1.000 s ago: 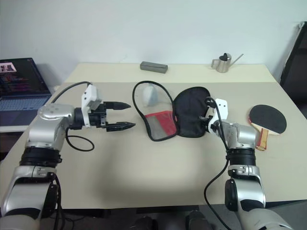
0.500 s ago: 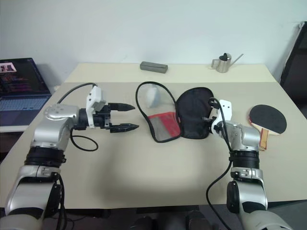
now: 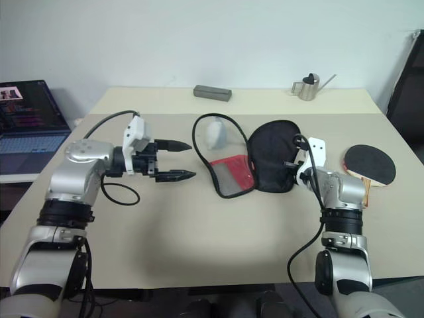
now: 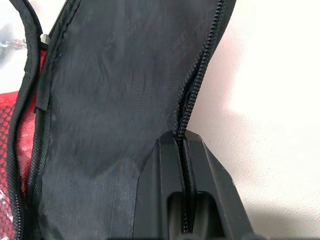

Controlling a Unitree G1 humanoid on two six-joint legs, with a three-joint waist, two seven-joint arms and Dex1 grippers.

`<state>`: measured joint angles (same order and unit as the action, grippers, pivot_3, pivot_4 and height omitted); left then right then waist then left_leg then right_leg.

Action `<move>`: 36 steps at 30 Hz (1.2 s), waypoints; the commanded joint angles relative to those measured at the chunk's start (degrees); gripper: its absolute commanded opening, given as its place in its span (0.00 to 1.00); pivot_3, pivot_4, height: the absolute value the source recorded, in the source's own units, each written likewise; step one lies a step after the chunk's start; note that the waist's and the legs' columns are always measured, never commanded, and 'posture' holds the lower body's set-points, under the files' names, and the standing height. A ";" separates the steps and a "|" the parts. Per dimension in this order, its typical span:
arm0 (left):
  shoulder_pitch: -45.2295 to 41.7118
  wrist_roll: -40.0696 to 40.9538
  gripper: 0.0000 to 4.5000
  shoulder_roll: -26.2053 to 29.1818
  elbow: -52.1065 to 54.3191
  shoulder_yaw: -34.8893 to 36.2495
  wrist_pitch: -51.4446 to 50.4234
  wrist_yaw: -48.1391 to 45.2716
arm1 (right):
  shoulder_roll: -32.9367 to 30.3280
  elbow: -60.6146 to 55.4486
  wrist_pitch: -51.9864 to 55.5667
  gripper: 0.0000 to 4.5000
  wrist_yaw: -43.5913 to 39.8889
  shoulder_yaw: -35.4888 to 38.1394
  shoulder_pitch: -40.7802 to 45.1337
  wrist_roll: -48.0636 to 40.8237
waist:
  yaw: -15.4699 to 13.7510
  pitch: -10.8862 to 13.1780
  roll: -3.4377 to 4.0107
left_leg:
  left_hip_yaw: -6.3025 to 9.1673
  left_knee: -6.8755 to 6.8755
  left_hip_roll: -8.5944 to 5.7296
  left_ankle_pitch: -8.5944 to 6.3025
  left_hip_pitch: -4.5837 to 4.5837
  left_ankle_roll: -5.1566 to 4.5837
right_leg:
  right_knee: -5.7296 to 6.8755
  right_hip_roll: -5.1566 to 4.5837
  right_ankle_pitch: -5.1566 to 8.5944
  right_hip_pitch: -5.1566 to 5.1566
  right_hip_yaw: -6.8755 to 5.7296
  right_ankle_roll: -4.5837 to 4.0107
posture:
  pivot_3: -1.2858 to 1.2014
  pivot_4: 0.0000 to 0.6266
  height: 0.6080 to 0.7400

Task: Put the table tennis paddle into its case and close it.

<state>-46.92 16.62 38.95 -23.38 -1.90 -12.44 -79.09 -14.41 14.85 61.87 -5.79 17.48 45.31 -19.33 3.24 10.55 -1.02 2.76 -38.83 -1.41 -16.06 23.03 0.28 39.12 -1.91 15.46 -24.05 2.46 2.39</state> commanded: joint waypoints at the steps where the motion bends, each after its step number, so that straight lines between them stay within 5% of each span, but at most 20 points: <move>1: -1.78 0.54 1.00 0.16 0.96 0.71 0.40 0.00 | -0.02 -2.56 -0.17 0.01 -0.05 0.50 -0.01 -0.88 | 0.00 0.00 0.00 | 0.00 0.00 0.00 0.00 0.00 0.00 | 0.00 0.00 0.00 0.00 0.00 0.00 | 0.52 0.24 1.00; 5: -1.85 0.43 1.00 0.13 0.83 0.70 0.49 0.09 | 0.30 -2.28 -0.35 0.15 0.45 0.89 0.09 -0.80 | 0.00 0.00 0.00 | 0.00 0.00 0.00 0.00 0.00 0.00 | 0.00 0.00 0.00 0.00 0.00 0.00 | 0.52 0.24 1.00; 16: -1.71 0.46 1.00 0.08 1.03 0.81 0.50 0.57 | -3.67 -4.51 -7.02 1.00 -0.56 -2.95 -1.44 2.80 | 0.00 0.00 0.00 | 0.00 0.00 0.00 0.00 0.00 0.00 | -0.01 0.00 0.00 0.00 0.00 0.00 | 0.52 0.24 1.00; 36: -3.80 0.63 1.00 -3.04 -0.91 0.02 0.92 0.35 | -12.91 -23.43 -9.69 1.00 -11.32 -7.11 -10.96 2.07 | -0.27 0.00 -0.01 | -0.01 -0.05 0.02 -0.01 0.00 -0.02 | -0.01 0.06 0.00 0.04 0.01 0.00 | 0.52 0.24 1.00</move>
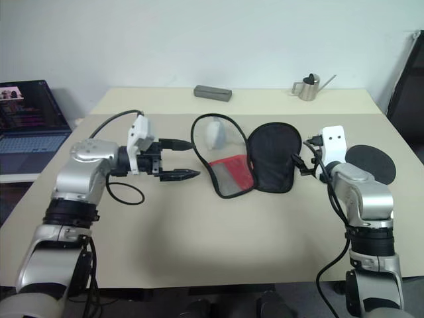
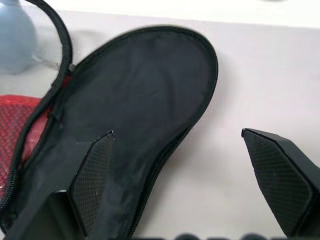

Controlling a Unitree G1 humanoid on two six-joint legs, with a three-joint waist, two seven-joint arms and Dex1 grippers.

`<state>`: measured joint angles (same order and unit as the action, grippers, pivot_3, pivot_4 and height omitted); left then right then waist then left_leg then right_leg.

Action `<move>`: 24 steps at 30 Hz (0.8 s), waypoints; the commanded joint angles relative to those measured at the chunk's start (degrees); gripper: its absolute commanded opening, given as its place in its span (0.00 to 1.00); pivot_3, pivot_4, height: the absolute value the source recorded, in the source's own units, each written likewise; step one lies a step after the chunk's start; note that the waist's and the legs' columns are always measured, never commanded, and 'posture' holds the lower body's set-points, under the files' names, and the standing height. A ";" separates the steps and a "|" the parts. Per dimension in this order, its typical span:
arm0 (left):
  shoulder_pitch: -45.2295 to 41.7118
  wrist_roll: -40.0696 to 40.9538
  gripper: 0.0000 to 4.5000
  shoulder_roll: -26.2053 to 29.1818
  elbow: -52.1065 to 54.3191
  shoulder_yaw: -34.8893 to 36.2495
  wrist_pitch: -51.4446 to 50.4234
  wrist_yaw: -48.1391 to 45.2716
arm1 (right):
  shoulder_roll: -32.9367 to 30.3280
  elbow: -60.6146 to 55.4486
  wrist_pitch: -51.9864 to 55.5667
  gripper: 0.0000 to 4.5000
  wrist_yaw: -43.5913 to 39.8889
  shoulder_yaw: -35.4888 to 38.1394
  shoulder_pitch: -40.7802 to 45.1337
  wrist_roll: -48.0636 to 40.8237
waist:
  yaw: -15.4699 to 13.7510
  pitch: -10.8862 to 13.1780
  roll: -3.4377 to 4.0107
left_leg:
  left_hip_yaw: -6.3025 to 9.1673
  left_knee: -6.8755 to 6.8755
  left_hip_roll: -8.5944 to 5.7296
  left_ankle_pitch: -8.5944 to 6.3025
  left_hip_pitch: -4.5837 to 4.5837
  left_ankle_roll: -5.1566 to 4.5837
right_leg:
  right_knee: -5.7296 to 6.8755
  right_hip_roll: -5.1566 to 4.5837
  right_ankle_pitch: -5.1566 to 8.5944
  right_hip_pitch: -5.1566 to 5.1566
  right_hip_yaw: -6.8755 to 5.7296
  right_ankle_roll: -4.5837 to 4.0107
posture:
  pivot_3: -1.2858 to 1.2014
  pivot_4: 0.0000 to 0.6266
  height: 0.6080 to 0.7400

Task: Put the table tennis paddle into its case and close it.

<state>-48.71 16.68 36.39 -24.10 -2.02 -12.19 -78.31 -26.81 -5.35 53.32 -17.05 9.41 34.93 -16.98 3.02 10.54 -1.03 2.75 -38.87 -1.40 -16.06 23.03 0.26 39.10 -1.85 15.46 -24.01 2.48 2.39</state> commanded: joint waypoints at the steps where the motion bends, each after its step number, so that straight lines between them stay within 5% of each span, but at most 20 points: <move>1: -2.20 0.55 1.00 -0.81 -0.34 0.08 0.78 -0.52 | -0.64 -3.82 -0.79 1.00 0.27 1.57 -1.13 -0.28 | -0.06 0.00 0.00 | 0.00 0.00 0.00 0.00 0.00 0.00 | 0.00 0.01 0.00 0.00 0.00 0.00 | 0.52 0.24 1.00; 15: -6.58 0.26 1.00 -6.02 -3.75 -2.38 2.59 -4.58 | -2.68 -18.29 15.79 1.00 9.74 14.06 -10.98 0.35 | -0.91 0.00 0.00 | -0.01 -0.01 0.01 0.00 0.01 0.00 | 0.02 0.08 0.00 0.00 0.05 0.00 | 0.52 0.24 1.00; 24: -9.25 -0.33 1.00 -8.09 -7.25 -4.07 4.73 -7.02 | -1.86 -15.73 16.83 1.00 13.49 17.45 -12.52 2.75 | -1.05 0.00 0.00 | -0.01 -0.03 0.00 0.01 0.01 -0.01 | 0.01 0.21 0.00 0.02 0.05 0.00 | 0.52 0.24 1.00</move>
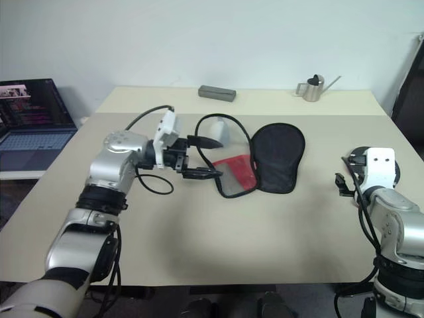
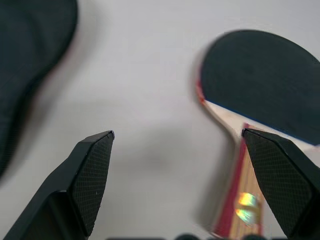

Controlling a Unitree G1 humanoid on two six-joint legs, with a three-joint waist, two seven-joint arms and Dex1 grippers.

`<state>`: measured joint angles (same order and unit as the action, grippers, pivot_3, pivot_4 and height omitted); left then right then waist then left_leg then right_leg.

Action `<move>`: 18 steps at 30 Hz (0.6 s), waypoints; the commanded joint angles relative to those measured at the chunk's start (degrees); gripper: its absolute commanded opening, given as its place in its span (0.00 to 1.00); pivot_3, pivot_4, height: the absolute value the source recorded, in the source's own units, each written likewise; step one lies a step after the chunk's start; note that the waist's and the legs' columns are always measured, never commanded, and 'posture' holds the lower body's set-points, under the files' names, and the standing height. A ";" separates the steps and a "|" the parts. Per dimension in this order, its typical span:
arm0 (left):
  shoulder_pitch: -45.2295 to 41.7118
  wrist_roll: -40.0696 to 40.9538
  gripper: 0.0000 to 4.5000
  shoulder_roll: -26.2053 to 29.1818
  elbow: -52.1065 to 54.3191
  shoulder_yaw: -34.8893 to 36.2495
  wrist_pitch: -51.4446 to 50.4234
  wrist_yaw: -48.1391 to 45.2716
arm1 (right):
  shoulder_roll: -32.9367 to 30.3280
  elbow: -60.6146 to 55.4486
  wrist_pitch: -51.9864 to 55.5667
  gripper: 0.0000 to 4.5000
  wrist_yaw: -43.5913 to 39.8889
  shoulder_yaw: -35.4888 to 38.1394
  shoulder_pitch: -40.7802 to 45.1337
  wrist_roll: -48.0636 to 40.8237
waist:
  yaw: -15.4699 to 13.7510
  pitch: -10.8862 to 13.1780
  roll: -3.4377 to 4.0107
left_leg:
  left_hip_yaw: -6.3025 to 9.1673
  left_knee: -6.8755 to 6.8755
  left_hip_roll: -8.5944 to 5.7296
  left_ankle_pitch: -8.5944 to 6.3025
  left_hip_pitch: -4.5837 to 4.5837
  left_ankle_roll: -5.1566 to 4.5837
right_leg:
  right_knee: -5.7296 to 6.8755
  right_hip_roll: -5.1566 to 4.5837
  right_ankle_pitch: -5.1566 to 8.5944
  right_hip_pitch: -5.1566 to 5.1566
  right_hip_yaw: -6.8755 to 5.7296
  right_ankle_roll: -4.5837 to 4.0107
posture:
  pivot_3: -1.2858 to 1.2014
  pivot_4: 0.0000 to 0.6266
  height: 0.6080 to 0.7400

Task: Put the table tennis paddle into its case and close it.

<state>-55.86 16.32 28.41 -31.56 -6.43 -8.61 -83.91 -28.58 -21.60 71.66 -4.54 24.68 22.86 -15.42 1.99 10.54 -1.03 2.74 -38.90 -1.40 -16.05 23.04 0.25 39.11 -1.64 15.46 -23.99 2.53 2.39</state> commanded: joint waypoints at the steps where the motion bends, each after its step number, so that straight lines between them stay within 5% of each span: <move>1: -2.17 0.03 1.00 -0.16 0.08 0.22 1.31 -1.59 | 0.19 1.45 -1.85 1.00 1.45 2.83 -0.46 1.57 | -0.01 0.00 0.00 | 0.00 0.00 0.00 0.00 0.00 0.00 | 0.00 0.04 0.00 0.01 0.00 0.00 | 0.52 0.24 1.00; 18: -5.81 1.13 1.00 -4.22 1.23 -1.98 -0.35 -5.43 | 0.01 27.17 -14.24 1.00 2.36 4.98 5.41 2.40 | 0.02 -0.02 0.03 | -0.06 -0.01 0.02 0.01 -0.04 -0.01 | 0.01 0.15 0.00 0.05 0.08 0.00 | 0.52 0.24 1.00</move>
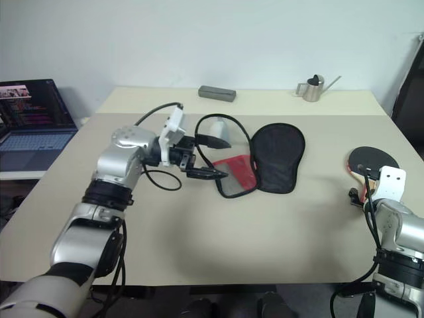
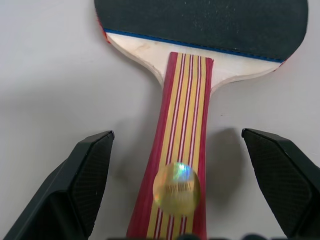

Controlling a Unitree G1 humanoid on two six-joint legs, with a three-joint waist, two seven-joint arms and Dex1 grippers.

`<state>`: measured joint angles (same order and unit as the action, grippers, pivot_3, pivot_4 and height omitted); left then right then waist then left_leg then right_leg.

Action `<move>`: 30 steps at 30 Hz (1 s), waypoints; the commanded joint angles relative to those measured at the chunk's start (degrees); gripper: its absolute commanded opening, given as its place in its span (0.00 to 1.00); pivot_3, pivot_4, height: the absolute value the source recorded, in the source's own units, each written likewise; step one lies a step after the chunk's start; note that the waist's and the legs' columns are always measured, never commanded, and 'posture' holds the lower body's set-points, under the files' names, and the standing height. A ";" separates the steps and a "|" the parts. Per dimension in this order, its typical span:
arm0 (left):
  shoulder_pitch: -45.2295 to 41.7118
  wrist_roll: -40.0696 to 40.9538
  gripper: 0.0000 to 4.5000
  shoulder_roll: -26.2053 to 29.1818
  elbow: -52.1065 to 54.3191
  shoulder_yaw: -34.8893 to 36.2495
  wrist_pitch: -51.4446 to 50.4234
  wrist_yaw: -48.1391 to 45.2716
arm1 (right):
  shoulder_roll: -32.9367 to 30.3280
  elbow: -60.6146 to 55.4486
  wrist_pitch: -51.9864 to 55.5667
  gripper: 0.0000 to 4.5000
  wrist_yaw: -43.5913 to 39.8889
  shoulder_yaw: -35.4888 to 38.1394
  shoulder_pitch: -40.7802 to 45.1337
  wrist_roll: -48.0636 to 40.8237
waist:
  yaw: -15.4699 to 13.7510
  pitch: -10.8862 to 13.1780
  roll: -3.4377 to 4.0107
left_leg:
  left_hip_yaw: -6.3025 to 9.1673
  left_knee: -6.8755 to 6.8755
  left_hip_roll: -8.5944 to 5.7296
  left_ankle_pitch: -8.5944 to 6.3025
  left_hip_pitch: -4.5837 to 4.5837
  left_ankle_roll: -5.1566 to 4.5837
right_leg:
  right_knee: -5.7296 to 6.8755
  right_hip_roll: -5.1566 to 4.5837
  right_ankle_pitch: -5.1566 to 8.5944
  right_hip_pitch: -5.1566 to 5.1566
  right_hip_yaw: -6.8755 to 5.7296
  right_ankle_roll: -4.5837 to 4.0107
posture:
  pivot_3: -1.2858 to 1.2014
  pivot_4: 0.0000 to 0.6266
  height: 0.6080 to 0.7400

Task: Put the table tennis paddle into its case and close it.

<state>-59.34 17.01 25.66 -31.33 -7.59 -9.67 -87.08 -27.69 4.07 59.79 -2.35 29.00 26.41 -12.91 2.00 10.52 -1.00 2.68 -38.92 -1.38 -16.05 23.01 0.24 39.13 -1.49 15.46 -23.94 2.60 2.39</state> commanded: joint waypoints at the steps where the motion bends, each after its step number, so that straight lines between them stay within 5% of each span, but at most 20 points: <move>1: -2.93 0.24 1.00 -2.43 0.29 -1.05 1.14 -1.93 | -0.87 2.37 -2.90 1.00 0.20 0.46 2.23 0.01 | -0.02 0.00 0.00 | 0.00 0.00 0.00 0.00 -0.01 0.00 | 0.00 0.00 0.00 0.01 0.00 0.00 | 0.52 0.24 1.00; 12: -6.66 -1.11 1.00 -7.52 -4.99 -2.35 4.53 -2.49 | -1.03 5.70 -4.04 1.00 1.47 -1.89 3.13 1.62 | 0.34 -0.01 0.01 | 0.01 -0.01 0.03 0.00 -0.12 -0.01 | -0.01 0.05 0.00 0.17 0.02 0.00 | 0.52 0.24 1.00; 15: -6.71 -1.40 1.00 -7.48 -5.59 -2.22 5.03 -2.46 | -1.22 6.08 -3.45 0.87 2.04 -2.08 3.11 1.81 | 0.30 -0.01 0.01 | 0.03 -0.02 0.03 0.00 -0.13 -0.01 | -0.02 0.05 0.00 0.20 0.01 0.00 | 0.52 0.24 1.00; 24: -5.71 -1.89 1.00 -5.57 -4.99 -1.37 4.97 -1.70 | -0.60 6.56 -1.30 0.27 4.28 -0.51 3.59 1.16 | -0.23 -0.01 0.01 | 0.09 -0.04 0.01 0.00 -0.13 -0.01 | -0.06 0.04 0.00 0.24 -0.05 0.00 | 0.52 0.24 1.00; 30: -4.15 -1.90 1.00 -2.34 -4.21 -0.15 4.49 0.00 | -0.70 5.04 -2.88 0.24 5.69 -0.89 4.14 1.62 | -0.22 -0.01 0.01 | 0.12 -0.04 0.01 0.00 -0.14 -0.01 | -0.06 0.04 0.00 0.25 -0.06 0.00 | 0.52 0.24 1.00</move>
<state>-63.32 14.95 22.02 -37.72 -9.58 -5.55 -87.02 -27.80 9.99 57.66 1.49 26.96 30.38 -12.46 1.78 10.51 -0.99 2.80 -38.96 -1.37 -16.04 22.87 0.24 39.07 -1.45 15.46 -23.69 2.54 2.39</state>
